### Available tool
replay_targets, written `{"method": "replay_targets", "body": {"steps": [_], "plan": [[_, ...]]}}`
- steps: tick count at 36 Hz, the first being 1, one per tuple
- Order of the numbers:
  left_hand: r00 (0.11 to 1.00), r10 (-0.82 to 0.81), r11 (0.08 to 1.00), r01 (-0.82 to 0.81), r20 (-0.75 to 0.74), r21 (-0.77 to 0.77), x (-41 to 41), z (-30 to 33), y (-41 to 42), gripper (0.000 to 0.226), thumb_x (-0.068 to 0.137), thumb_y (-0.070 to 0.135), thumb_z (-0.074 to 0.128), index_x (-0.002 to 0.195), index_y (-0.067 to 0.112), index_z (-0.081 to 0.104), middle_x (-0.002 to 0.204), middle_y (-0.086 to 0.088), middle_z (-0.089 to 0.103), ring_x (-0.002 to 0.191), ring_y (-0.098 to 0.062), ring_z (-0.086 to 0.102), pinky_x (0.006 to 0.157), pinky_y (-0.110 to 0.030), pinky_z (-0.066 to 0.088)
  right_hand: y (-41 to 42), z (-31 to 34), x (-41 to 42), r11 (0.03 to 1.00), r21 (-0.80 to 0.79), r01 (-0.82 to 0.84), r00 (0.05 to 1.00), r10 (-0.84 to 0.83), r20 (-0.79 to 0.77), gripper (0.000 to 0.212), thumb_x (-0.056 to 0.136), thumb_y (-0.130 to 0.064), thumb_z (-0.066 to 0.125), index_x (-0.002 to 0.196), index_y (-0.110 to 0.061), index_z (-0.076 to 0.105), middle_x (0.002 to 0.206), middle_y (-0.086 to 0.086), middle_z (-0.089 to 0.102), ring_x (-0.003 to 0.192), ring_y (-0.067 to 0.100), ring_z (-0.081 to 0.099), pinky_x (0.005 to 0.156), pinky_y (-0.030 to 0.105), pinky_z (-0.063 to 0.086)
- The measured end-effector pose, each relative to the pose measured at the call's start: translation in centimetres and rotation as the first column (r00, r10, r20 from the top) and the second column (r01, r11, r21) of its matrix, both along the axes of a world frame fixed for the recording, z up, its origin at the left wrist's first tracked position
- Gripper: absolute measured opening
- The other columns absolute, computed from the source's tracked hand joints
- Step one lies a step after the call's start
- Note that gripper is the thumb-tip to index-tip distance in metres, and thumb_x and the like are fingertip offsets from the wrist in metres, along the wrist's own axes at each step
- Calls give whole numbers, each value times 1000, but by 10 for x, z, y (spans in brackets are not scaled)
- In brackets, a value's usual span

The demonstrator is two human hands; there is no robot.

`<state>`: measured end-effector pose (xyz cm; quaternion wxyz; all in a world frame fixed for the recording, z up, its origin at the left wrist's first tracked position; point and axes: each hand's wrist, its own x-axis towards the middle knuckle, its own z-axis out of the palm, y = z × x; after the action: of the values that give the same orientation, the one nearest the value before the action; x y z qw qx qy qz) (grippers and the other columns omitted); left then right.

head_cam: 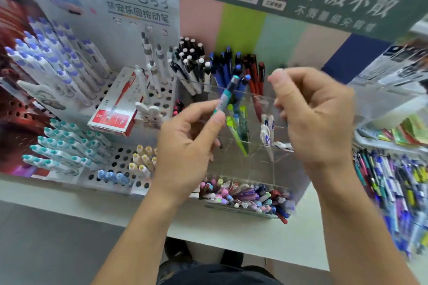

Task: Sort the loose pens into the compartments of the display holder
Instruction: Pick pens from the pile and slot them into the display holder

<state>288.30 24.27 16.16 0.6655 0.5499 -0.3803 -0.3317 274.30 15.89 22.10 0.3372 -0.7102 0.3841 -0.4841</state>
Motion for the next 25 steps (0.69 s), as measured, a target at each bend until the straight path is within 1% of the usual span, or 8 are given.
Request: {"method": "replay_targets", "body": {"steps": [3,8,10,13,16,18,20,25], "plan": [[987,-121,992,116,106,48,-26,-4,-8,14,92,11,72,100,21,77,72,12,71,60,-1,58,55,-20,46,15,-27,-9,873,458,-167,981,103,161,21,80,-30,72,89,-11,72,59,-7,59,48,4,46,46,16,38],[952,-110,990,81,284,114,-46,-8,-25,12,87,17,79,98,22,80,85,14,76,79,-5,71,72,-23,55,11,-44,-28,745,648,-160,942,-80,325,13,94,-16,67,99,-7,73,66,1,62,57,7,53,53,16,47],[953,-92,987,50,290,150,-48,-5,-30,13,85,22,81,96,26,76,86,14,75,78,-7,71,70,-21,55,3,-37,-42,820,571,-44,930,-176,324,11,100,-12,61,101,-9,72,71,-1,67,62,8,59,59,17,52],[980,-88,978,51,179,204,-46,-3,-36,19,89,25,77,105,29,69,97,12,71,83,-7,70,69,-17,54,-18,-19,-67,940,234,249,920,-305,246,11,101,-11,62,104,-14,72,78,-6,70,68,10,65,66,24,55],[995,-96,968,96,-9,230,-44,-2,-40,18,96,17,68,111,26,65,102,5,72,83,-12,72,68,-22,55,-41,-5,-78,915,-85,393,918,-387,84,13,97,-17,68,109,-15,70,84,-10,70,73,10,69,71,32,59],[991,-102,963,121,-92,242,-44,-3,-41,17,98,14,64,110,26,66,105,-2,73,81,-12,73,67,-22,54,-53,-3,-72,908,-207,364,918,-387,-87,18,92,-18,72,110,-15,72,86,-20,66,78,-3,66,76,22,56],[988,-99,958,127,-119,255,-45,-4,-42,16,99,13,63,109,26,66,104,-3,73,81,-11,73,67,-23,54,-63,-6,-60,927,-236,292,910,-345,-229,24,88,-15,76,111,-14,72,84,-23,62,75,-7,61,76,16,52],[984,-106,953,141,-140,270,-45,-6,-43,14,99,13,62,107,24,66,97,-2,75,79,-12,72,64,-21,53,-77,-22,-38,960,-177,217,837,-276,-472,30,83,-17,81,111,-20,71,91,-1,75,85,20,71,81,41,59]]}}
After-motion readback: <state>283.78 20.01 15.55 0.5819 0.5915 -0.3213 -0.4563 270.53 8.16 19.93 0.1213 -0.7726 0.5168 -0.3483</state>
